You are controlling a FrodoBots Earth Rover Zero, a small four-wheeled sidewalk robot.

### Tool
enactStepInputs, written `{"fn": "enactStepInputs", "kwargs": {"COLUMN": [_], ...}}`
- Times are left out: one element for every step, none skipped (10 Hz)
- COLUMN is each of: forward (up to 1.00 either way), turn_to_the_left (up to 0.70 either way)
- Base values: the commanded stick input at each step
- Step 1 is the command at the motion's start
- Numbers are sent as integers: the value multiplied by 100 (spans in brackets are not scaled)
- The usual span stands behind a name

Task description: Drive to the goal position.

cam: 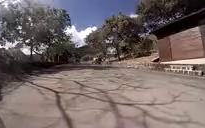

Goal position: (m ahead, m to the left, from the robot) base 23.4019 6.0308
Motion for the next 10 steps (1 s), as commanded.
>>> {"fn": "enactStepInputs", "kwargs": {"forward": [70, 70, 70, 70, 70, 70, 70, 70, 70, 70], "turn_to_the_left": [27, 27, 27, 0, 0, 0, 0, 0, 0, 0]}}
